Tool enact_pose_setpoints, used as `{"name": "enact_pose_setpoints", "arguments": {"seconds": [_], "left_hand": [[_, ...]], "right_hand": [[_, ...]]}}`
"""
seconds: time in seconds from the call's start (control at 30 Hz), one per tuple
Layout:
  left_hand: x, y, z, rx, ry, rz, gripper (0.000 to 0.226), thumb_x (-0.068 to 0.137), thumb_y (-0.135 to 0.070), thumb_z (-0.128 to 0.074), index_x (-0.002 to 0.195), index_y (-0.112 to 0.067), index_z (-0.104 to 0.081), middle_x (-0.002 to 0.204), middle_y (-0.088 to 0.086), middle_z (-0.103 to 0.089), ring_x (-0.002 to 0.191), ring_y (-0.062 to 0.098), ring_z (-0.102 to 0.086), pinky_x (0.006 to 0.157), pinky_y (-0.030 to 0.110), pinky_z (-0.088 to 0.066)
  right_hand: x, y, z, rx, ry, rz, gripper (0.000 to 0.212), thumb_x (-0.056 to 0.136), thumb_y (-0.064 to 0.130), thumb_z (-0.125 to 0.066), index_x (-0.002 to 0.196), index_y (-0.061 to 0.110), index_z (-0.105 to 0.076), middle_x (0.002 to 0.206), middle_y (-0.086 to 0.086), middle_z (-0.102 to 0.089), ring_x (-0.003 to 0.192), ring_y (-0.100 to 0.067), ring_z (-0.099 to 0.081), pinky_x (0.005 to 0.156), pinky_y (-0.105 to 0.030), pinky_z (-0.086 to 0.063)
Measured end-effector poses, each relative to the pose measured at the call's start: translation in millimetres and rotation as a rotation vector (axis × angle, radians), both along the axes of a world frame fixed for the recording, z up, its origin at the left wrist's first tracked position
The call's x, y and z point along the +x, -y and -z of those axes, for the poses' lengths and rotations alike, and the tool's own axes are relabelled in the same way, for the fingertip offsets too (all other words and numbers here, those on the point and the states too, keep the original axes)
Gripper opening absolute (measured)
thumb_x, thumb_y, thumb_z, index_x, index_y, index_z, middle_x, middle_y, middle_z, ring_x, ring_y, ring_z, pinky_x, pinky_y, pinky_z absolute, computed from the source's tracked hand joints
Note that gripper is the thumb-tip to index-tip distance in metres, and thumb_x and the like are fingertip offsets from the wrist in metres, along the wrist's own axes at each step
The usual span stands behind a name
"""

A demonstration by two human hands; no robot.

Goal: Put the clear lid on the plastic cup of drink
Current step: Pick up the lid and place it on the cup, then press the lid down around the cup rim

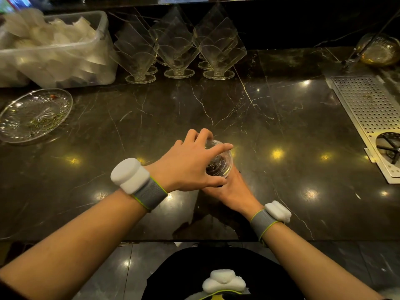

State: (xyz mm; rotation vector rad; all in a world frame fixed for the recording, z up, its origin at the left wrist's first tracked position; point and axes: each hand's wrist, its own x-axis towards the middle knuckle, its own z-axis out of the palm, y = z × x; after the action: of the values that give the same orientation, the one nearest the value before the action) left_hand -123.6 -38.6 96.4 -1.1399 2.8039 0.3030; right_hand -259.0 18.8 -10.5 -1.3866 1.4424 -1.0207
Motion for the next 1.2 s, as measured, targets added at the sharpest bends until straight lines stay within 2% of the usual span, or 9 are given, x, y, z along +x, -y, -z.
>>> {"name": "enact_pose_setpoints", "arguments": {"seconds": [0.13,0.23,0.4,0.53,0.63,0.7,0.83,1.0,1.2], "left_hand": [[-4.5,-5.6,7.2,-0.026,0.0,-0.01,0.076,0.077,-0.067,-0.048,0.143,-0.042,-0.019,0.144,0.007,-0.027,0.126,0.027,-0.029,0.098,0.048,-0.043],[-8.4,-11.3,11.3,0.033,-0.032,-0.06,0.072,0.081,-0.066,-0.043,0.143,-0.038,-0.019,0.148,0.008,-0.022,0.134,0.028,-0.022,0.102,0.05,-0.038],[-18.0,-18.8,21.0,-0.045,-0.065,-0.139,0.067,0.08,-0.069,-0.015,0.137,-0.035,-0.029,0.145,0.009,-0.029,0.131,0.03,-0.028,0.096,0.051,-0.042],[-19.4,-21.4,30.0,-0.109,-0.067,-0.144,0.063,0.084,-0.063,-0.014,0.139,-0.037,-0.03,0.147,0.011,-0.032,0.131,0.033,-0.03,0.094,0.051,-0.04],[-18.7,-19.4,32.7,-0.132,-0.08,-0.135,0.059,0.086,-0.059,-0.018,0.138,-0.036,-0.034,0.146,0.013,-0.035,0.131,0.036,-0.032,0.095,0.052,-0.038],[-18.3,-18.8,33.7,-0.142,-0.086,-0.126,0.057,0.088,-0.058,-0.02,0.138,-0.035,-0.035,0.145,0.013,-0.037,0.13,0.036,-0.033,0.096,0.052,-0.037],[-17.8,-18.6,35.9,-0.166,-0.069,-0.104,0.057,0.088,-0.056,-0.022,0.139,-0.035,-0.037,0.144,0.014,-0.039,0.129,0.036,-0.035,0.099,0.049,-0.034],[-13.9,-13.1,33.6,-0.161,-0.068,-0.038,0.055,0.089,-0.054,-0.024,0.138,-0.035,-0.039,0.143,0.015,-0.041,0.131,0.035,-0.035,0.104,0.049,-0.032],[-9.6,-8.7,32.9,-0.176,-0.07,0.03,0.051,0.09,-0.052,-0.031,0.136,-0.035,-0.043,0.141,0.013,-0.045,0.131,0.033,-0.038,0.105,0.046,-0.031]], "right_hand": [[-0.2,1.7,3.3,-0.015,-0.009,-0.012,0.093,0.067,0.034,-0.084,0.144,0.025,-0.032,0.138,0.003,-0.052,0.127,-0.008,-0.05,0.104,-0.042,-0.046],[0.2,2.5,8.0,0.002,0.006,-0.011,0.093,0.067,0.024,-0.084,0.144,0.024,-0.032,0.133,0.007,-0.057,0.12,-0.006,-0.056,0.101,-0.038,-0.049],[5.5,4.0,7.6,0.005,0.037,-0.004,0.091,0.066,0.032,-0.078,0.144,0.015,-0.032,0.129,0.011,-0.054,0.117,0.01,-0.05,0.096,-0.01,-0.041],[12.4,9.1,4.9,-0.021,0.01,0.005,0.078,0.069,0.041,-0.063,0.134,0.004,-0.042,0.118,0.023,-0.05,0.108,0.022,-0.046,0.09,-0.001,-0.034],[13.3,11.2,4.3,-0.033,0.008,0.025,0.072,0.072,0.035,-0.066,0.134,0.006,-0.042,0.119,0.018,-0.052,0.109,0.021,-0.047,0.09,-0.001,-0.035],[12.2,11.5,4.8,-0.025,0.01,0.018,0.068,0.075,0.028,-0.067,0.134,0.006,-0.043,0.116,0.024,-0.049,0.105,0.024,-0.047,0.086,0.002,-0.034],[12.9,10.4,2.7,-0.022,0.019,0.032,0.075,0.07,0.042,-0.061,0.135,0.008,-0.042,0.116,0.02,-0.054,0.106,0.019,-0.051,0.087,-0.003,-0.038],[15.1,14.3,3.3,-0.04,0.044,0.053,0.07,0.071,0.038,-0.063,0.134,0.012,-0.046,0.124,0.006,-0.06,0.115,0.007,-0.054,0.095,-0.012,-0.041],[14.0,13.2,2.3,-0.064,0.043,0.047,0.074,0.069,0.037,-0.065,0.136,0.01,-0.046,0.128,0.0,-0.061,0.116,0.004,-0.055,0.095,-0.012,-0.043]]}}
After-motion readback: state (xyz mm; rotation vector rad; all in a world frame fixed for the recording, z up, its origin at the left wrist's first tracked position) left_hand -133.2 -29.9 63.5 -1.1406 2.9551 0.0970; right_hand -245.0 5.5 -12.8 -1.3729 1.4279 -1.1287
